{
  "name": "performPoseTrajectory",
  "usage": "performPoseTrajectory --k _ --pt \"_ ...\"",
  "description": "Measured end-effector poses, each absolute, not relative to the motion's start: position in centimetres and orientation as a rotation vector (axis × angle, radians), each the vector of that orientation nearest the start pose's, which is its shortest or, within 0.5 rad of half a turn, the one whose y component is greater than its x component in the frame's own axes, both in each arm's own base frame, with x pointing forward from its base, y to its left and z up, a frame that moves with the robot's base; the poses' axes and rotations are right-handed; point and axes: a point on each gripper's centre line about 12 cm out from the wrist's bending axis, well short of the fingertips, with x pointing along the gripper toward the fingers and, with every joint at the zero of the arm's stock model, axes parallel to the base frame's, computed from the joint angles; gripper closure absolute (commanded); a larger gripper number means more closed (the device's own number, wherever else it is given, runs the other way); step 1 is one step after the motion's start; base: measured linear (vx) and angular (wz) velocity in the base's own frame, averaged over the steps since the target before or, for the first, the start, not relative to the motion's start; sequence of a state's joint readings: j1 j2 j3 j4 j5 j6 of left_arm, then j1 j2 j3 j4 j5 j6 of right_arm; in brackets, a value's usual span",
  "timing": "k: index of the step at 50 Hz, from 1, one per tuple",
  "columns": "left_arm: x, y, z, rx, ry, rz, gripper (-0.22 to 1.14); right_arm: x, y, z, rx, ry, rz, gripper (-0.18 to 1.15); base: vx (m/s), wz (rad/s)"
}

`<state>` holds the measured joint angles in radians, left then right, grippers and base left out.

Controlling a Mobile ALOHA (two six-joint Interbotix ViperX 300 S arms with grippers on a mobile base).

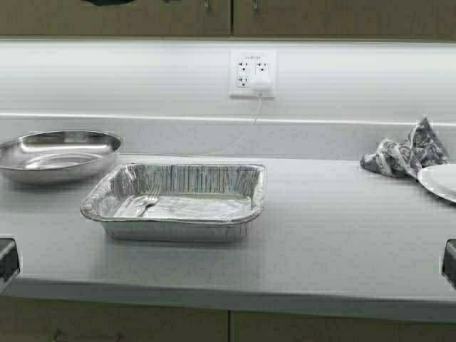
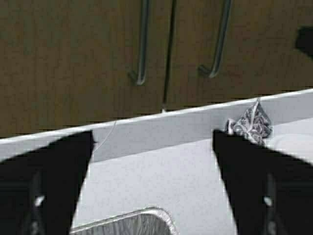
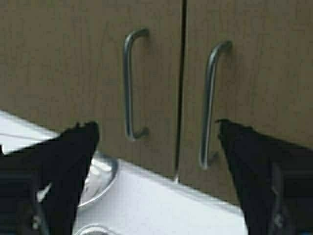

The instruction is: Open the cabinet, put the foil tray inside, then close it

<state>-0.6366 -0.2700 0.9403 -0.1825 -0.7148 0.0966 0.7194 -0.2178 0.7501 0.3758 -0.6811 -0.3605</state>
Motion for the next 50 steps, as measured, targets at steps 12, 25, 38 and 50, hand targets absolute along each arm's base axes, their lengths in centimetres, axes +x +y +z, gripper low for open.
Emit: performPoseTrajectory --k 12,25,38,50 --pt "32.9 -22.3 24.8 -0.092 -0.115 -0.377 -0.09 33.1 24.6 30.1 -0.108 -0.139 0.158 -0.05 -0.01 0.0" --pt "36.6 -24.9 24.1 -0.112 -0.166 -0.342 -0.09 35.5 25.5 29.9 -0.061 -0.112 0.065 -0.05 0.0 0.0" --pt "38.0 -26.1 23.8 -0.132 -0.18 -0.328 -0.09 37.0 24.8 30.1 -0.048 -0.119 0.026 -0.05 0.0 0.0" --pt "38.9 -26.4 23.6 -0.143 -0.19 -0.305 0.02 38.2 25.2 30.1 -0.041 -0.126 0.011 0.04 -0.01 0.01"
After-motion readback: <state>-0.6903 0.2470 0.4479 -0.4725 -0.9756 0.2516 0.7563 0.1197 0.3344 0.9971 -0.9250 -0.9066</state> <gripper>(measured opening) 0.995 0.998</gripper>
